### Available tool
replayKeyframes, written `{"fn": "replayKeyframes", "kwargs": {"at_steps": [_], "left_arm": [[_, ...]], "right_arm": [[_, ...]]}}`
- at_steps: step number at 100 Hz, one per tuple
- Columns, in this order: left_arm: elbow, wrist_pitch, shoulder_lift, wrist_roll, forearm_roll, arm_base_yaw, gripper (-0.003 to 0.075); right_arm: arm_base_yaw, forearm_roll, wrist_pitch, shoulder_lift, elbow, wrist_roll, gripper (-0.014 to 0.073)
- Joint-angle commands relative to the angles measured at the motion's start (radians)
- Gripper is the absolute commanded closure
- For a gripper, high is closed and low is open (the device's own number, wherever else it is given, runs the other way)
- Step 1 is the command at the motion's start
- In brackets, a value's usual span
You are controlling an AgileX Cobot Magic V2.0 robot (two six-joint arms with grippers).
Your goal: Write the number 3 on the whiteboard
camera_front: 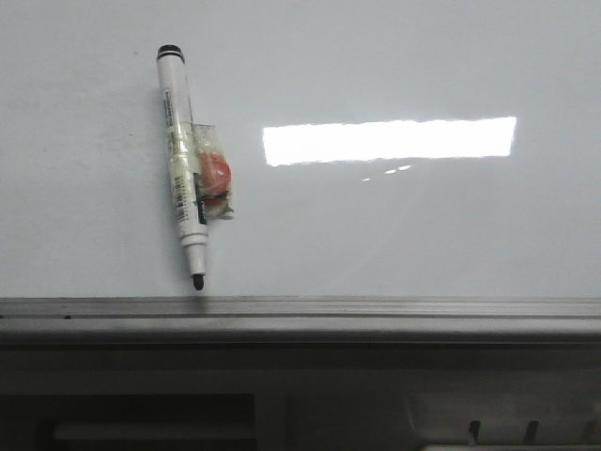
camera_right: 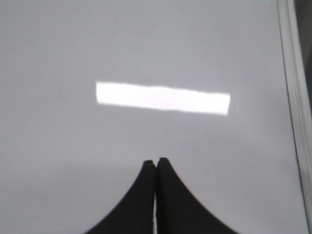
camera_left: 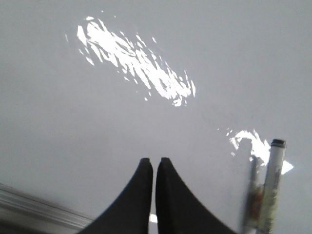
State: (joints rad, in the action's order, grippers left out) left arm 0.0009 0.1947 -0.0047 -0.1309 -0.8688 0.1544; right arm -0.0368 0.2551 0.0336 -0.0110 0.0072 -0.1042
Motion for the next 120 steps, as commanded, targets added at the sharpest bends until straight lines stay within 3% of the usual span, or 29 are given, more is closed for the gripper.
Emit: {"fn": "replayKeyframes", "kwargs": {"at_steps": [1, 9, 18, 28, 50, 57, 63, 70, 78, 90, 104, 120], "left_arm": [[0.010, -0.068, -0.024, 0.009, -0.150, -0.003, 0.0741], [0.006, -0.069, -0.024, 0.009, -0.255, -0.003, 0.0741], [-0.021, -0.020, -0.024, -0.040, -0.234, -0.003, 0.0741], [-0.085, 0.082, 0.004, -0.111, -0.093, -0.003, 0.0741], [-0.317, 0.247, 0.264, -0.140, 0.226, -0.003, 0.0718], [-0.414, 0.292, 0.379, -0.191, 0.243, -0.003, 0.0625], [-0.493, 0.332, 0.481, -0.250, 0.238, -0.003, 0.0480], [-0.583, 0.390, 0.593, -0.274, 0.225, -0.003, 0.0304], [-0.660, 0.477, 0.699, -0.302, 0.179, -0.003, 0.0199], [-0.713, 0.589, 0.856, -0.350, 0.035, 0.003, 0.0240], [-0.715, 0.593, 0.977, -0.443, -0.139, 0.074, 0.0335], [-0.715, 0.493, 1.065, -0.454, -0.177, 0.214, 0.0343]], "right_arm": [[-0.002, -0.085, 0.238, -0.014, 0.030, -0.039, 0.0655], [-0.002, -0.190, 0.259, -0.014, 0.026, -0.042, 0.0655], [-0.002, -0.332, 0.149, -0.014, -0.013, -0.044, 0.0655], [-0.002, -0.342, -0.006, -0.009, -0.088, -0.044, 0.0655], [-0.002, -0.332, -0.076, 0.099, -0.227, -0.041, 0.0655], [-0.002, -0.332, -0.116, 0.160, -0.277, -0.041, 0.0650], [-0.002, -0.332, -0.146, 0.220, -0.320, -0.041, 0.0617], [-0.002, -0.332, -0.176, 0.285, -0.373, -0.039, 0.0520], [0.006, -0.332, -0.192, 0.350, -0.430, -0.039, 0.0358], [0.044, -0.332, -0.207, 0.418, -0.485, -0.039, 0.0202], [0.101, -0.332, -0.209, 0.435, -0.501, -0.039, 0.0193], [0.141, -0.332, -0.220, 0.435, -0.501, -0.039, 0.0193]]}}
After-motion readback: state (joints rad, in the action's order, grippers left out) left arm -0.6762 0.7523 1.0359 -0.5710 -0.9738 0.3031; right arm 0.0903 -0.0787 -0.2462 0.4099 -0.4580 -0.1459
